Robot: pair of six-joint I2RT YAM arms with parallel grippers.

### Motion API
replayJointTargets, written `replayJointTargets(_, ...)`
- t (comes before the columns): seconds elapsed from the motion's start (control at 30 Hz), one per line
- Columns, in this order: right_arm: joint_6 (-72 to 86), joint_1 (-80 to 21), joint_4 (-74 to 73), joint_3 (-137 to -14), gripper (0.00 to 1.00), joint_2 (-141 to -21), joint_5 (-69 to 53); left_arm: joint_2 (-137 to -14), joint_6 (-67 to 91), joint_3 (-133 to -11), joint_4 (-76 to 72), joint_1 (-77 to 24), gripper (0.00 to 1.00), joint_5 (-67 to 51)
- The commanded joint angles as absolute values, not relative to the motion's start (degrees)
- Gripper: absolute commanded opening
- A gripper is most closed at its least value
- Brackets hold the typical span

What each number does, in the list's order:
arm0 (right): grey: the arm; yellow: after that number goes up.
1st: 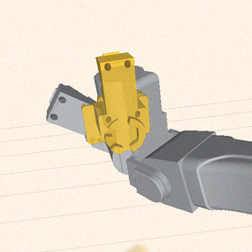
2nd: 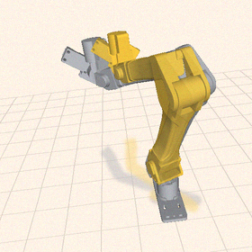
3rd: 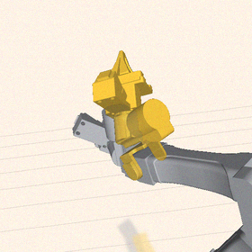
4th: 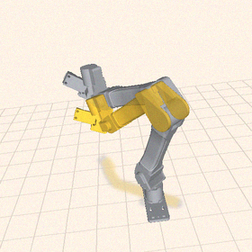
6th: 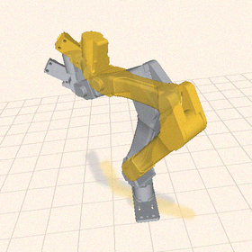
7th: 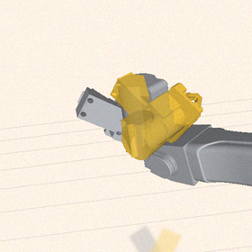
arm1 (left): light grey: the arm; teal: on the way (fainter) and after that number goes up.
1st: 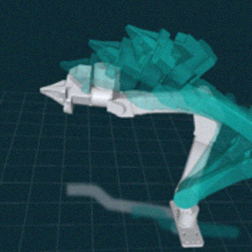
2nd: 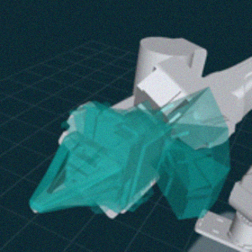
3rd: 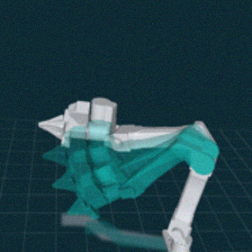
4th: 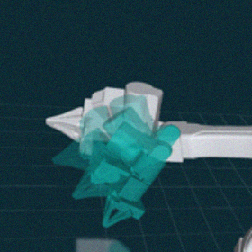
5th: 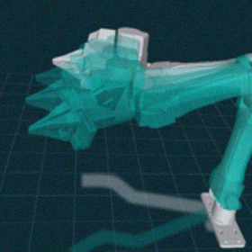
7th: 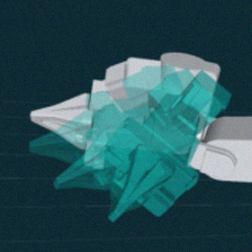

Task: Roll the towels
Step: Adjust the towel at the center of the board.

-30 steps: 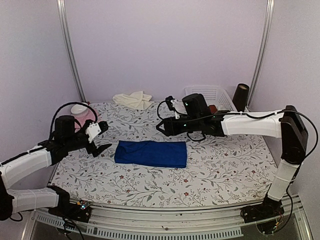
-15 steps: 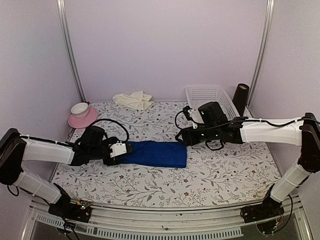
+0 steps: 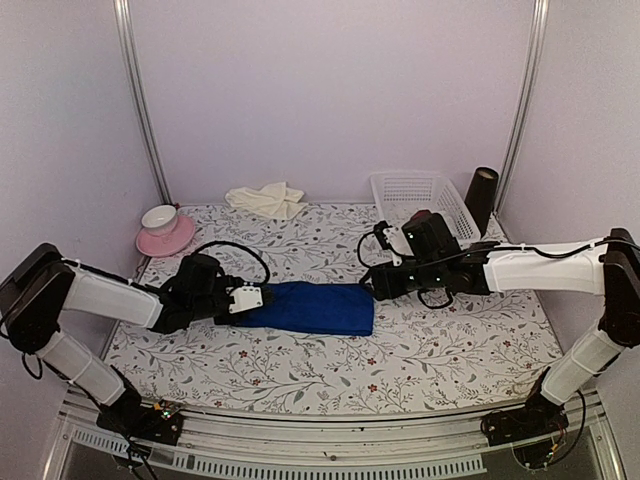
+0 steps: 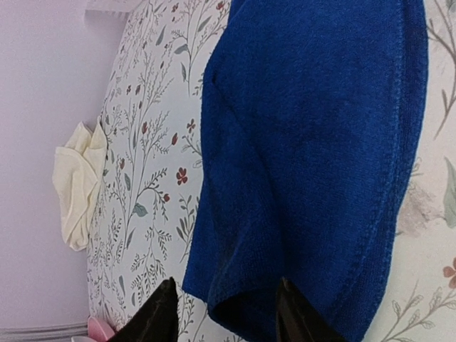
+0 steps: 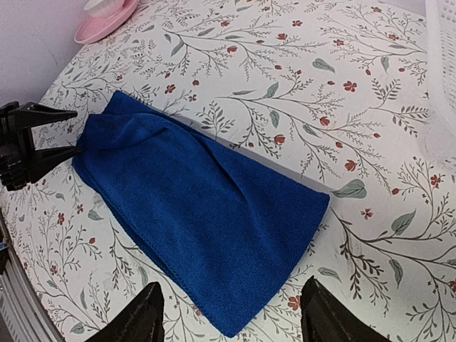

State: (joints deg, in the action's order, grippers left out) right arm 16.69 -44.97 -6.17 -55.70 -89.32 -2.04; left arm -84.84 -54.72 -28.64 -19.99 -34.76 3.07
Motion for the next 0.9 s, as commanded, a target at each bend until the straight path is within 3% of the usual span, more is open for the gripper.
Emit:
replayJointTargets(0.0,16.7,-44.74,-4.32,-55.05,0.65,-87.17,-1.56,-86.35,-55.87,-30.72,-21.84,-35.51,0.46,3.14)
replayJointTargets(0.23,16.94,-44.48,-3.57,-54.48,0.65,-87.34,-1.68,-85.84,-56.12,-31.22,-18.31,-35.51,0.54,-0.12)
replayJointTargets(0.37,17.11,-44.41,-3.35,-54.34,0.65,-87.45,-2.08,-87.12,-56.8,-31.38,-18.28,-35.5,0.53,0.77)
replayJointTargets(0.67,17.36,-44.37,-2.64,-53.4,0.65,-87.36,-2.11,-90.44,-57.37,-32.09,-19.2,-35.45,0.39,2.6)
replayJointTargets(0.87,17.4,-44.31,-2.31,-53.3,0.65,-87.47,-2.09,-90.22,-56.38,-32.33,-20.14,-35.37,0.18,3.2)
